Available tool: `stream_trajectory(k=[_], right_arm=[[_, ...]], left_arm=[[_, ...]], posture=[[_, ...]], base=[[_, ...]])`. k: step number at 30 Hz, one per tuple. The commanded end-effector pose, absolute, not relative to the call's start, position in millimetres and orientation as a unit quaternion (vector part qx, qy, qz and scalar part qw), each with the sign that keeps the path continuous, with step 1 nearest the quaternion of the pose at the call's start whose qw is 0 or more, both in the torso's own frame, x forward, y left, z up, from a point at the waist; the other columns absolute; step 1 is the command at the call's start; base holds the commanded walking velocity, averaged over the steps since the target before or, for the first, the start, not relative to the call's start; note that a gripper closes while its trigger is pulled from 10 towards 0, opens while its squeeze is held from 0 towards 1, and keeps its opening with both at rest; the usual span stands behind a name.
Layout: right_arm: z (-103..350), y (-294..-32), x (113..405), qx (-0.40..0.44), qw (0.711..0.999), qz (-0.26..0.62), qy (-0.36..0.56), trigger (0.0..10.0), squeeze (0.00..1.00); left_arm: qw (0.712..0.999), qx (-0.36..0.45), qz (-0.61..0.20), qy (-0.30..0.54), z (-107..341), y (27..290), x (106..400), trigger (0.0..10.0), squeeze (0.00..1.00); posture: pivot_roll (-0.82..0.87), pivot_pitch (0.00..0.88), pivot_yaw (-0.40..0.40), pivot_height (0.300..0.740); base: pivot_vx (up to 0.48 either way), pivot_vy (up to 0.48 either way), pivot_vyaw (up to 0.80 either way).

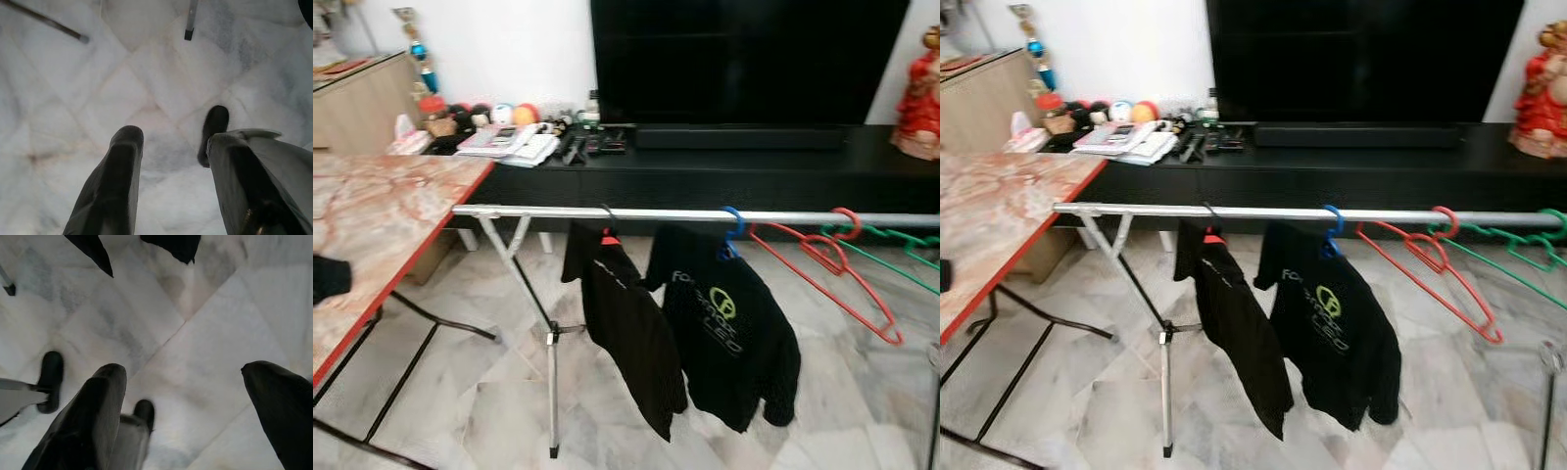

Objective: Hang hanger

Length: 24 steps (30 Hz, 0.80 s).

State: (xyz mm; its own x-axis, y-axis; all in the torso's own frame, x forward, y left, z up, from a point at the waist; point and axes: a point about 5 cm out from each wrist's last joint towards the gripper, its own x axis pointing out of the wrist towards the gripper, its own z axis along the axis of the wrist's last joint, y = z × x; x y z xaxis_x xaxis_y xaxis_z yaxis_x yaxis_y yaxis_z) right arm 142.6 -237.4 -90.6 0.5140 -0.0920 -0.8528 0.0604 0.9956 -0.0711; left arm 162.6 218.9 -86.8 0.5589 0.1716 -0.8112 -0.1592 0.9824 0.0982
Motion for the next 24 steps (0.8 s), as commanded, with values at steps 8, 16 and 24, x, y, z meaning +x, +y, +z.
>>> stream_trajectory(k=[8,16,24], right_arm=[[-93.0,-232.0,139.5,-0.001,0.869,-0.042,0.493,10.0,0.0],[-94.3,-227.0,139.7,0.004,0.868,-0.043,0.495,10.0,0.0],[-93.6,-224.5,143.5,0.011,0.87,-0.047,0.491,10.0,0.0]], left_arm=[[0.873,0.036,0.079,0.479,-90.5,221.7,153.6,10.0,0.0],[0.872,0.041,0.067,0.484,-91.5,222.3,150.7,10.0,0.0],[0.873,0.041,0.066,0.481,-89.4,223.7,155.7,10.0,0.0]], posture=[[-0.02,0.0,0.0,0.74],[-0.03,0.0,0.024,0.74],[-0.03,0.0,0.028,0.74]], base=[[0.0,0.0,0.2],[0.0,0.0,0.0],[0.141,0.0,0.0]])
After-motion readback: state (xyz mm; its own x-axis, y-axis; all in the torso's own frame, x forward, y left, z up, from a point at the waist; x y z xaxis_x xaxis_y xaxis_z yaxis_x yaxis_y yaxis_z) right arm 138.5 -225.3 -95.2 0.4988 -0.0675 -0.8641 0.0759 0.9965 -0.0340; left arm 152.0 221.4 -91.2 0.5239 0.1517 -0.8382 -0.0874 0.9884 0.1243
